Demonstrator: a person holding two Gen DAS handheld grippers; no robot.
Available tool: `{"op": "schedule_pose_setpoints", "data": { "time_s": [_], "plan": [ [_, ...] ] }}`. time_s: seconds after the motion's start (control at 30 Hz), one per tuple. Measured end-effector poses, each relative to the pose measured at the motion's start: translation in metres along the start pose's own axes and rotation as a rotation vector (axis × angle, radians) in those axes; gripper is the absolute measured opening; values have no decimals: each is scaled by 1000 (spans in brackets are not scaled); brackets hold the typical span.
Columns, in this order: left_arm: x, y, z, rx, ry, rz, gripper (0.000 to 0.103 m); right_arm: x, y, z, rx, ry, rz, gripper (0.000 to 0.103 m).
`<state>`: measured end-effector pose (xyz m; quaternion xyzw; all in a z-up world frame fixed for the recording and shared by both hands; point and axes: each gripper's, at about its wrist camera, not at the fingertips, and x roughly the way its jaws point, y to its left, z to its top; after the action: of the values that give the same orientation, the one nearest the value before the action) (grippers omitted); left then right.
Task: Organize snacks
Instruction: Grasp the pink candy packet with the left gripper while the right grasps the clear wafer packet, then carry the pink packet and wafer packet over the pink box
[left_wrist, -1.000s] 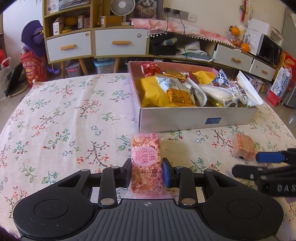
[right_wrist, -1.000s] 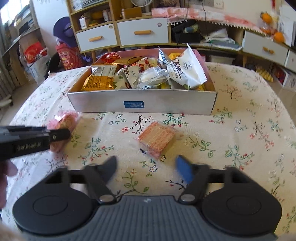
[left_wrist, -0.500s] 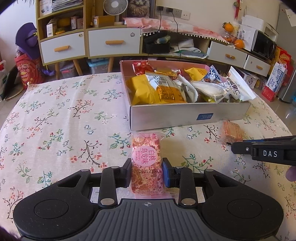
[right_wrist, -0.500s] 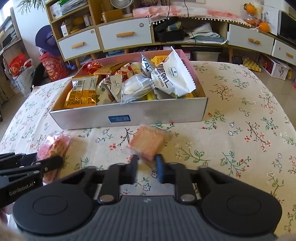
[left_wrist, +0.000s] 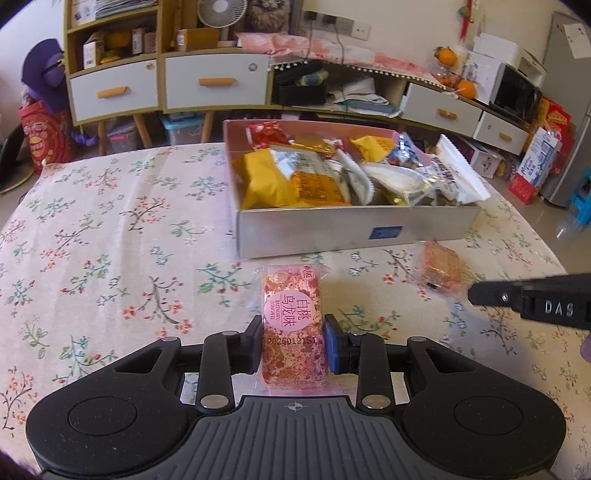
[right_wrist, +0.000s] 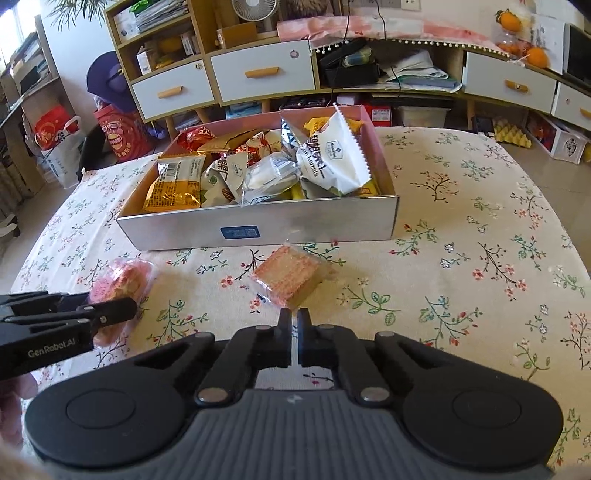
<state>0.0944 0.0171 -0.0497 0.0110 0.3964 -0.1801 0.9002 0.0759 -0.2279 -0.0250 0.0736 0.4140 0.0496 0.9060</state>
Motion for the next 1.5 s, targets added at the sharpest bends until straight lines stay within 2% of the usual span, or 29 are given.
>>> {"op": "schedule_pose_setpoints", "data": {
  "time_s": [0.07, 0.13, 0.2, 0.23, 0.57, 0.67, 0.77, 1.0, 1.2, 1.5],
  "plan": [
    [0, -4, 0, 8, 0, -7, 30, -2, 0, 1, -7, -17, 43, 4],
    [0, -7, -1, 14, 3, -12, 30, 0, 1, 4, -10, -18, 61, 18],
    [1, -9, -2, 22, 8, -12, 30, 5, 3, 5, -5, -25, 37, 62],
    [2, -10, -3, 25, 11, -11, 30, 8, 5, 6, -5, -27, 18, 67],
    [5, -16, -1, 32, 18, -15, 30, 37, 8, 27, 81, 12, -33, 64],
    [5, -18, -2, 47, 20, -16, 30, 41, 7, 25, 97, 28, -47, 53],
    [4, -19, -3, 58, 19, -14, 30, 39, 10, 25, 68, 27, -68, 32],
    [-2, -18, 0, 57, 4, -19, 30, 30, 7, 21, 63, 56, -48, 31],
    [-13, -21, 5, 63, -27, -41, 30, 13, 9, 26, 75, 63, 3, 31],
    [-31, -21, 21, 30, -95, -79, 30, -18, 11, 42, 123, -2, 88, 31]
  ]
}}
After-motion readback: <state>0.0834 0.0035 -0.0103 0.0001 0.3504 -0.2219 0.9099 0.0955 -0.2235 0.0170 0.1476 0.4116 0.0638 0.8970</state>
